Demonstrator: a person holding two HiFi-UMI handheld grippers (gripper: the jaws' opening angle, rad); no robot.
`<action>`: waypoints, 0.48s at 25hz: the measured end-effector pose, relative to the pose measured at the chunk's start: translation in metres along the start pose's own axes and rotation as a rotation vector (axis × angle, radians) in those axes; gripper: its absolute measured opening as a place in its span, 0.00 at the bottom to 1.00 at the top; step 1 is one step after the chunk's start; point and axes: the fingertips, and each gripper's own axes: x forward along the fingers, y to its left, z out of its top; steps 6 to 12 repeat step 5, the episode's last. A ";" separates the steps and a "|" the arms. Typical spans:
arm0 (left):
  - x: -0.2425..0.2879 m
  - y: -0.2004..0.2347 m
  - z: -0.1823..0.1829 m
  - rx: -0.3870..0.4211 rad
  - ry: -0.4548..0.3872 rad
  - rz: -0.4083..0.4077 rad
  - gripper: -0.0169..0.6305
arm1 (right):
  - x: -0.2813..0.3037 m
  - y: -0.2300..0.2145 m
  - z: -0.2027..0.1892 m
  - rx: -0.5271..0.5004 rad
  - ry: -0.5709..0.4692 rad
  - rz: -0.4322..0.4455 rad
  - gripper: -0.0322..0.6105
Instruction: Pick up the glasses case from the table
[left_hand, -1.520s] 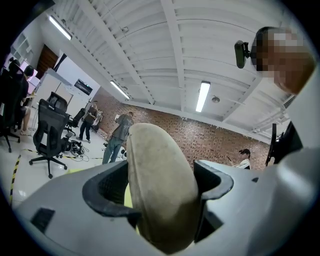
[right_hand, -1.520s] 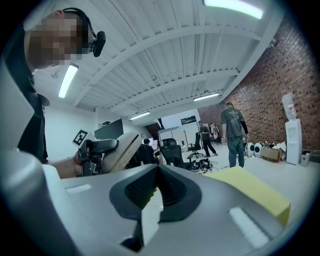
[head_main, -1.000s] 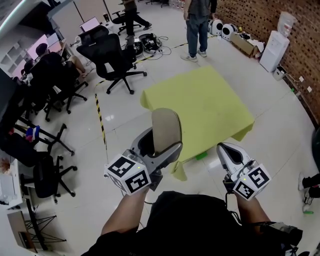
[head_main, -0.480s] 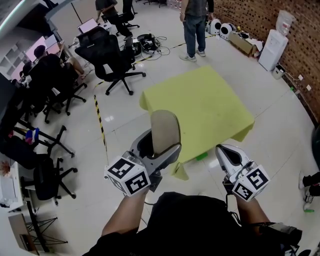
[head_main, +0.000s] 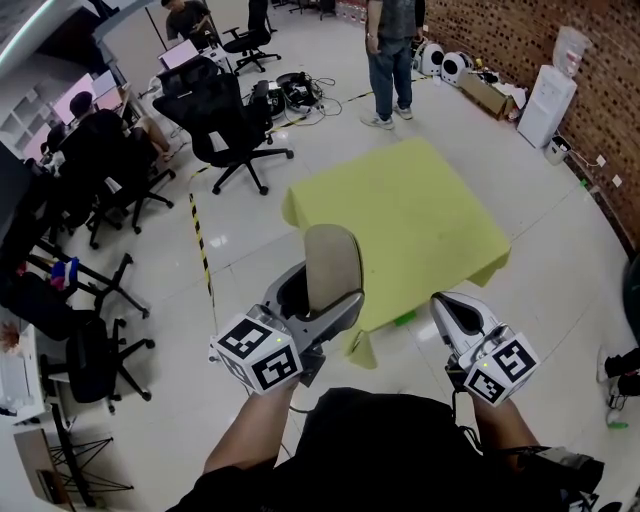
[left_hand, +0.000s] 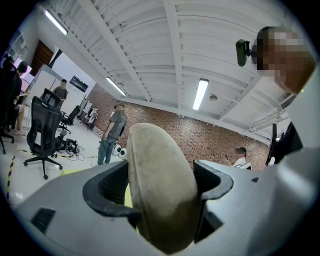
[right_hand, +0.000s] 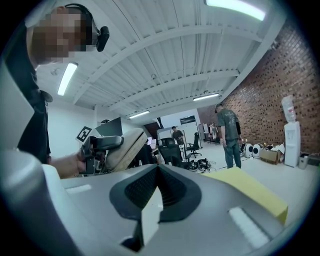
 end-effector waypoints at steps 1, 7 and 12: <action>-0.001 0.000 0.001 0.001 -0.001 -0.001 0.66 | 0.000 0.002 0.001 -0.003 0.001 0.002 0.05; -0.007 0.000 0.002 0.003 -0.004 -0.007 0.66 | 0.002 0.009 0.000 -0.009 0.010 0.012 0.05; -0.007 0.000 0.002 0.003 -0.004 -0.007 0.66 | 0.002 0.009 0.000 -0.009 0.010 0.012 0.05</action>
